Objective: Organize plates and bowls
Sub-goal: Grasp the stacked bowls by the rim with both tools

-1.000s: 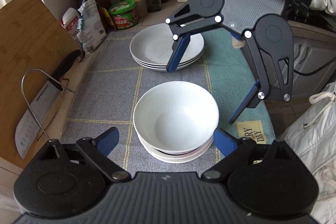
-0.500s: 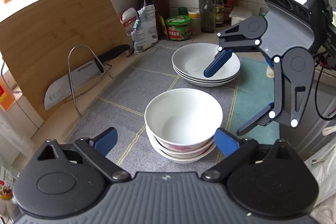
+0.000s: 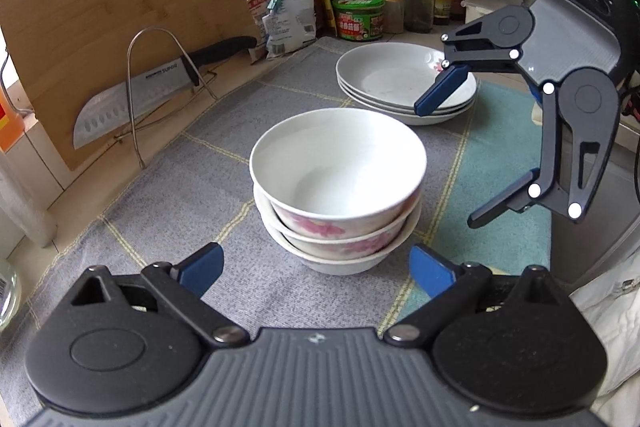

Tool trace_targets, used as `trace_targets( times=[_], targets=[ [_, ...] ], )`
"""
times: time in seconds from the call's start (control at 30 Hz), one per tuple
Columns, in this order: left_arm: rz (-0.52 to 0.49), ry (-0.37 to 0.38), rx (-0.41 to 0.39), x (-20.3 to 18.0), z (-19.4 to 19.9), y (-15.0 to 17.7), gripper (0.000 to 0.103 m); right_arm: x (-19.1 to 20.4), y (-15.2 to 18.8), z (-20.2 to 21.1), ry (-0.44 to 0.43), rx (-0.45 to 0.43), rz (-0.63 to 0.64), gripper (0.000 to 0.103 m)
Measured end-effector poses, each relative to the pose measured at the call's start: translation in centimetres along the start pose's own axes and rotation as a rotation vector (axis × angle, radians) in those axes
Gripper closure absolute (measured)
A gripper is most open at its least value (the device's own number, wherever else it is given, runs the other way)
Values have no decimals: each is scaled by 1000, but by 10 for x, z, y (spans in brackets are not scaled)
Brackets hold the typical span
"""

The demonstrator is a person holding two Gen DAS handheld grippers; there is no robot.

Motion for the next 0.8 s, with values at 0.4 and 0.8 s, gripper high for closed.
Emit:
trace_targets(
  times=[0.4,0.8],
  targets=[
    [-133,-47,184,-32,-36,-11,4,-24,-9,-37,-216,58,260,0],
    [-148,-3,158,-17,-47,-18,8,-31,-24,-63,-274,82,331,10]
  ],
)
Point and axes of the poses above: each gripper's, at about its wrist camera, not at the fingertips, and z roughly against the way its jaws point, x to its left, y to its underside, the point moved 3 cm from there along -z, roughly the way its jaws point, and after that the axes turned 15 degrees about -z, right-handed, at the moved point
